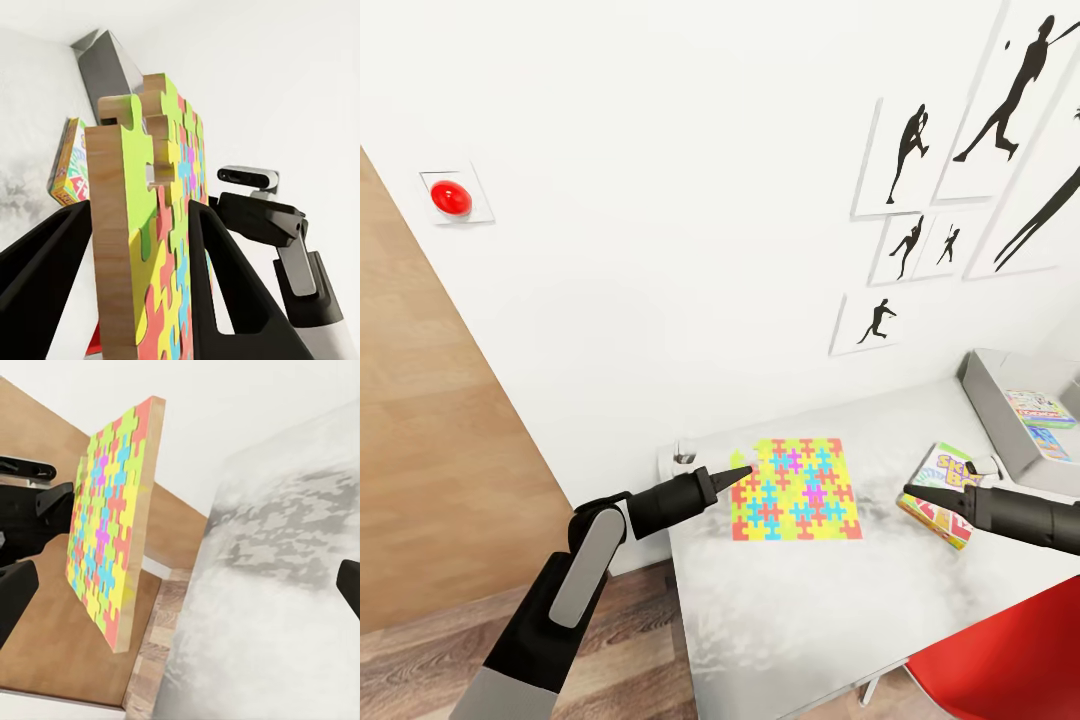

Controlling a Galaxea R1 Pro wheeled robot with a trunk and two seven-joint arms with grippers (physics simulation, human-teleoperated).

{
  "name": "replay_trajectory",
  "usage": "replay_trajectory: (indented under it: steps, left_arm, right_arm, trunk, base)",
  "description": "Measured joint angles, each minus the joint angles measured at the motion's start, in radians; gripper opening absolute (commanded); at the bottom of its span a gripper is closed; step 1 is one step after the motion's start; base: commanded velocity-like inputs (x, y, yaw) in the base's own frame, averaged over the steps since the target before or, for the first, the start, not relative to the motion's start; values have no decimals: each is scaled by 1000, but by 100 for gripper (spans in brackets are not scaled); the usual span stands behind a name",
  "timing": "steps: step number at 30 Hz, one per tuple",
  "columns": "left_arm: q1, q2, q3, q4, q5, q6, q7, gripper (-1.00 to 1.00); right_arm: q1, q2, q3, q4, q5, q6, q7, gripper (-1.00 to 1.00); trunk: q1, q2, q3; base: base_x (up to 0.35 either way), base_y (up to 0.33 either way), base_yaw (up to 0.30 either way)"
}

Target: Put all the toys in the child's room - the three board games (two on the bed and one on the table), the two jigsaw puzzles on the table, and the tennis ball on the table - inside the toy box on the table in the child's room.

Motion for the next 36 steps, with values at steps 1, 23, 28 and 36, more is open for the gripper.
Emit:
replay_trajectory:
  steps: [1, 23, 28, 36]
  left_arm:
    - [0, 0, 0, 0, 0, 0, 0, -100]
    - [-23, -9, -65, 57, 3, -49, 0, -100]
    - [-27, -14, -81, 66, 7, -56, -1, -100]
    - [-28, -18, -111, 68, 9, -86, -16, -100]
  right_arm:
    - [0, 0, 0, 0, 0, 0, 0, 100]
    - [5, -11, 4, 0, -2, 0, 18, 100]
    - [5, -11, 3, 0, -2, 0, 19, 100]
    - [5, -13, 3, 0, -2, 0, 20, 100]
  trunk:
    - [0, 0, 0]
    - [0, 0, 0]
    - [0, 0, 0]
    - [0, 0, 0]
  base:
    - [0, 0, 0]
    - [0, 0, 0]
    - [0, 0, 0]
    - [0, 0, 0]
